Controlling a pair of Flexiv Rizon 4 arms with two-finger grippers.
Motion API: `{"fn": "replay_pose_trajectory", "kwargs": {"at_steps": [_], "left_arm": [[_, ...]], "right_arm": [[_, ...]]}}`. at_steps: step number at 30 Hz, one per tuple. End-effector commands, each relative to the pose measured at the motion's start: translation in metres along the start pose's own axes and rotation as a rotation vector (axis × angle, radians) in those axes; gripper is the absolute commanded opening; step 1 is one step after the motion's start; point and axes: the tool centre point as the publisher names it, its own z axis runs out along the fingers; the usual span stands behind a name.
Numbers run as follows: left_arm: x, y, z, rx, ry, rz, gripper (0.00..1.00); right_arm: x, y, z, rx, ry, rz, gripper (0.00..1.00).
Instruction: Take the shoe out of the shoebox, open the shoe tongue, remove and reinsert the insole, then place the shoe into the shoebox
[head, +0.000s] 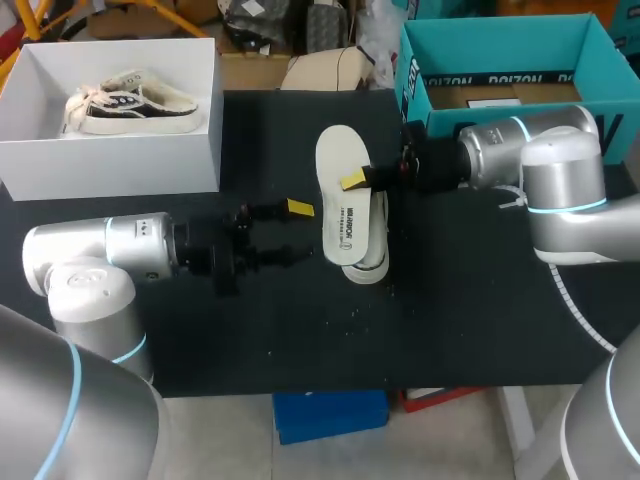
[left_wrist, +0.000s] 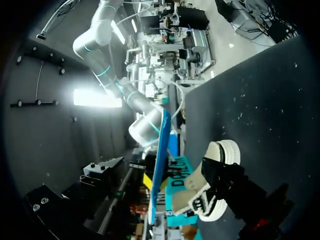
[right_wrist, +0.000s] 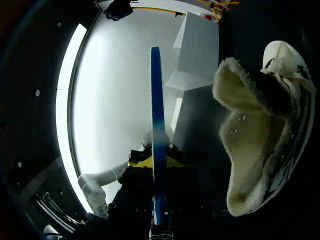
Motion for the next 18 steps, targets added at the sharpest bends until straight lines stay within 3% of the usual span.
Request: {"fn": "replay_pose_trajectory", "kwargs": {"at_steps": [1,3,6,10,14,18], "left_arm": [[0.014,0.008,0.019,0.018,-0.009,0.005,0.75],[0.016,0.009,0.026,0.031,-0.01,0.008,0.63],[0.015,0.012,0.034,0.039,-0.018,0.02,0.58],[0.01,0.017,0.043,0.044,-0.03,0.047,0.57],[0.006,0.02,0.049,0.044,-0.044,0.078,0.63],[0.005,0.023,0.052,0.046,-0.031,0.12,0.42]], "right_arm": [[0.001,0.0,0.001,-0.001,-0.003,0.001,0.0],[0.001,0.0,0.001,-0.001,-0.003,0.001,0.0],[0.001,0.0,0.001,-0.001,-0.003,0.001,0.0],[0.001,0.0,0.001,-0.001,-0.003,0.001,0.0],[0.001,0.0,0.001,-0.001,-0.003,0.001,0.0],[0.001,0.0,0.001,-0.001,-0.003,0.001,0.0]]}}
